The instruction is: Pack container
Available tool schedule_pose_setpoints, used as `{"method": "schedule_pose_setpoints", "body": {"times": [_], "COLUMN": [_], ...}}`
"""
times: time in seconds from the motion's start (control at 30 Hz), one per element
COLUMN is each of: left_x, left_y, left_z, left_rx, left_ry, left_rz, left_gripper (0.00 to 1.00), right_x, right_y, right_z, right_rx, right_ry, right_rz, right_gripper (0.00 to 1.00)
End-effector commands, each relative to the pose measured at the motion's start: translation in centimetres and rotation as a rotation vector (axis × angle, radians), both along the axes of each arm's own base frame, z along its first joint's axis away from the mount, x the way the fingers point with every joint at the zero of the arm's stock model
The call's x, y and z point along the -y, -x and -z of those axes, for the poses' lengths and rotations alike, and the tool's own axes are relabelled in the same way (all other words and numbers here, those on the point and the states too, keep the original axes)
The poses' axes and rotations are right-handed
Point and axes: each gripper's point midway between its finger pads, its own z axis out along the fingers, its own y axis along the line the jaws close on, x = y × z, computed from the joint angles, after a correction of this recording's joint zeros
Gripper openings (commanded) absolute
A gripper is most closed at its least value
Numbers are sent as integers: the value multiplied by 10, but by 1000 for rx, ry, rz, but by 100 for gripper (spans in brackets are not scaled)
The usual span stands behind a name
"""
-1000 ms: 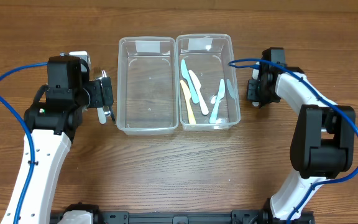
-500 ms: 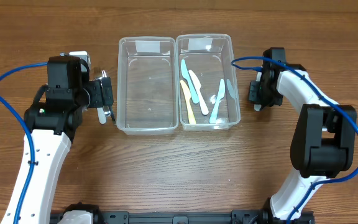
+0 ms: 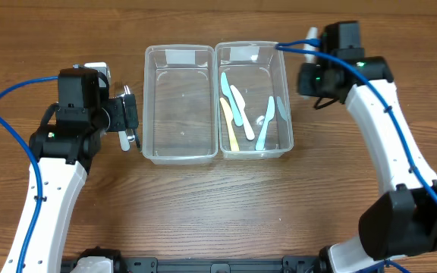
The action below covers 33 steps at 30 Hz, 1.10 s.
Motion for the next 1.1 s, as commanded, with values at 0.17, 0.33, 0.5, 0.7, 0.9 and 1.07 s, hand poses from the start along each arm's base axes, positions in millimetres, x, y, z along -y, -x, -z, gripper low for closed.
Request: {"method": "schedule_pose_setpoints", "body": {"times": [0.17, 0.33, 0.5, 0.7, 0.9, 1.07], "left_x": [1, 1, 1, 10, 81, 57], "left_y": [-5, -5, -5, -5, 15, 11], "left_z": [-9, -9, -9, -9, -12, 1], "left_rx": [20, 20, 20, 22, -49, -80], "left_ry": [1, 1, 1, 48, 404, 355], "left_rz": [20, 20, 20, 45, 278, 101], "left_gripper": [100, 100, 100, 100, 100, 100], "right_x": [-81, -101, -95, -55, 55, 120], "right_y": [37, 43, 26, -8, -20, -5], "right_z": [49, 60, 19, -80, -117, -101], "right_rx": [-142, -140, -48, 176, 257, 195], "right_ry": [-23, -10, 16, -74, -134, -114], "right_rz": [-158, -218, -195, -23, 317, 480], "right_gripper": [4, 55, 66, 86, 97, 100]}}
